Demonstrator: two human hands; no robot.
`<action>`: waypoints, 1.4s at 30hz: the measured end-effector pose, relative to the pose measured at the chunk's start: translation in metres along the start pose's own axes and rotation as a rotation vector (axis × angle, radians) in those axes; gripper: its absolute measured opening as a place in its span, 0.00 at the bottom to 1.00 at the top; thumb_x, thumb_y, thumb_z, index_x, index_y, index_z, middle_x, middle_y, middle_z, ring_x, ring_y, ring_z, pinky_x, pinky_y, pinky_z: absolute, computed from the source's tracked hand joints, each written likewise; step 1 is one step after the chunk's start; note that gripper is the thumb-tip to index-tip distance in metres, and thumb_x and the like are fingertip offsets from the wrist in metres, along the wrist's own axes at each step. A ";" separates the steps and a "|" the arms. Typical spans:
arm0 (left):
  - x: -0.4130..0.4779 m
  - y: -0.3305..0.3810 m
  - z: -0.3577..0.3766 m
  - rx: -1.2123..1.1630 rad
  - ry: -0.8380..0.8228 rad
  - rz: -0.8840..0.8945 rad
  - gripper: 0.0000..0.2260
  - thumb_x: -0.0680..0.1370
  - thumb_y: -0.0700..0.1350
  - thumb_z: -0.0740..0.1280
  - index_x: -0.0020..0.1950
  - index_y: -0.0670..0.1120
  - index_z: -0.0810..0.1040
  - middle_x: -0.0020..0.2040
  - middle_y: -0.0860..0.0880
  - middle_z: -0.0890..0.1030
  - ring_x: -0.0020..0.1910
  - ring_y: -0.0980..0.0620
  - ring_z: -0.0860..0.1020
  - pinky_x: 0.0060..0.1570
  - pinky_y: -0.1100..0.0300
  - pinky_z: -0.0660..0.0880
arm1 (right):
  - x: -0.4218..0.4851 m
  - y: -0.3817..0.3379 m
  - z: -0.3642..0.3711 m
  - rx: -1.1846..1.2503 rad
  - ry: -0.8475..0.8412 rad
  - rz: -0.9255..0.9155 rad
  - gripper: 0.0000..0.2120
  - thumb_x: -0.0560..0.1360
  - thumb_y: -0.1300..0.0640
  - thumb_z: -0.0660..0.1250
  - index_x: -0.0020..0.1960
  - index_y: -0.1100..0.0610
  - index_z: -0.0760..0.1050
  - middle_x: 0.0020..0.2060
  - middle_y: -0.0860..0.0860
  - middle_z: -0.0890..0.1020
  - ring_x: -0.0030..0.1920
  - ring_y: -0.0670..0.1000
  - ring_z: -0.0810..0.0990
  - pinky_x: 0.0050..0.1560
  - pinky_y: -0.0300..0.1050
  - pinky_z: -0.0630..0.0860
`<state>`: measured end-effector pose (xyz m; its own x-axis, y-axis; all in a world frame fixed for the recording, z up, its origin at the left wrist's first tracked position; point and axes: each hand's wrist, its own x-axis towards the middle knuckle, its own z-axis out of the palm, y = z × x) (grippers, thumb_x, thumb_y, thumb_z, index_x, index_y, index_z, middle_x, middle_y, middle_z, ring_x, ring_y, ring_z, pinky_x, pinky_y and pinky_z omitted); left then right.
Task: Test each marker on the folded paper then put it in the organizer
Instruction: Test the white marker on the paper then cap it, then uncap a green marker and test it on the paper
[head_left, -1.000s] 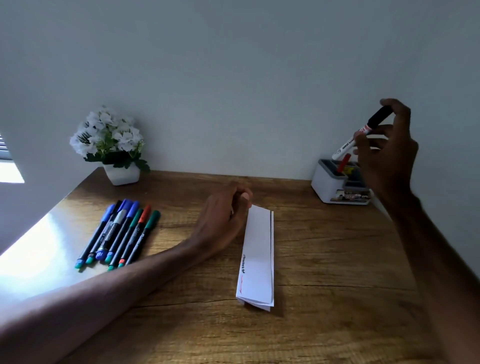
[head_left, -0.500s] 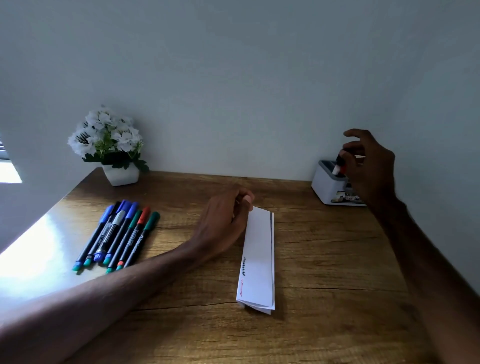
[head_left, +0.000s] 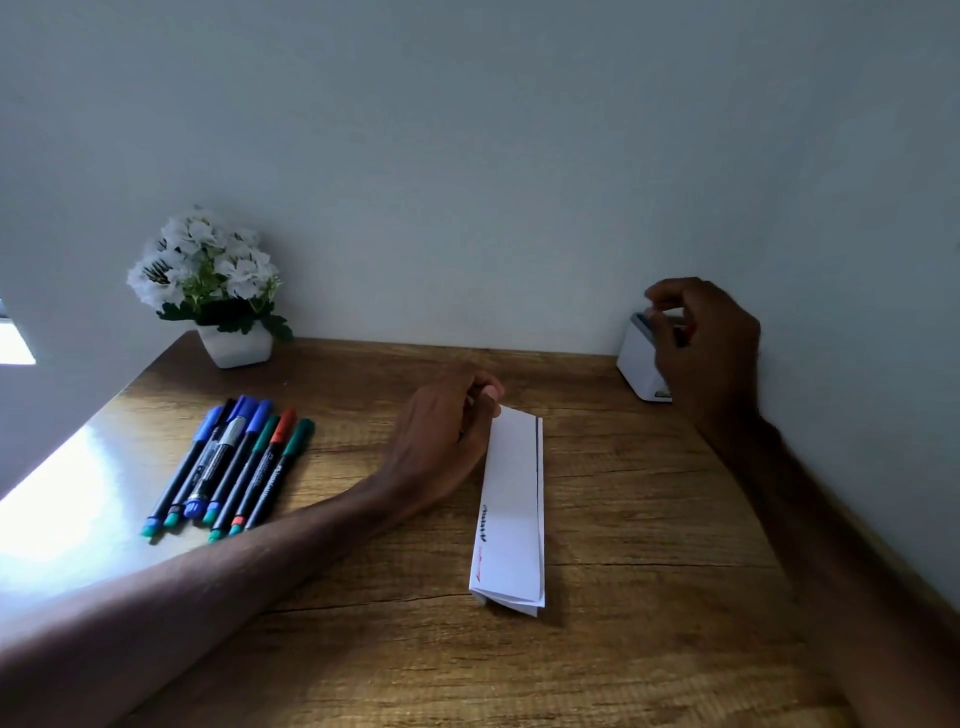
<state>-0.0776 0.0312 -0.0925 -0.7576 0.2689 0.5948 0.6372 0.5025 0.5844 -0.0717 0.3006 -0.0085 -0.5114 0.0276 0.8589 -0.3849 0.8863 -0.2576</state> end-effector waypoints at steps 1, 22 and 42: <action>-0.001 0.001 -0.001 0.016 -0.004 0.003 0.07 0.85 0.48 0.61 0.57 0.50 0.78 0.47 0.57 0.81 0.45 0.60 0.79 0.42 0.58 0.78 | -0.004 -0.009 0.001 0.003 -0.020 -0.013 0.08 0.77 0.65 0.70 0.56 0.61 0.80 0.52 0.56 0.84 0.52 0.49 0.81 0.55 0.32 0.73; -0.058 0.015 -0.096 1.077 -0.257 -0.122 0.15 0.73 0.49 0.71 0.56 0.43 0.80 0.56 0.39 0.79 0.57 0.38 0.73 0.57 0.44 0.71 | -0.087 -0.135 0.040 0.171 -0.590 -0.189 0.08 0.74 0.61 0.73 0.51 0.51 0.82 0.47 0.42 0.84 0.45 0.40 0.80 0.43 0.27 0.72; -0.044 0.007 -0.097 0.188 -0.246 -0.325 0.19 0.77 0.47 0.74 0.67 0.49 0.78 0.50 0.54 0.87 0.48 0.60 0.84 0.50 0.62 0.81 | -0.078 -0.127 0.032 0.223 -0.524 -0.127 0.08 0.74 0.64 0.74 0.51 0.54 0.84 0.44 0.45 0.86 0.38 0.37 0.79 0.39 0.21 0.72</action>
<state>-0.0258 -0.0571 -0.0607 -0.9399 0.2486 0.2343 0.3408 0.7279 0.5950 -0.0072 0.1711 -0.0564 -0.7407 -0.3547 0.5705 -0.5913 0.7474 -0.3029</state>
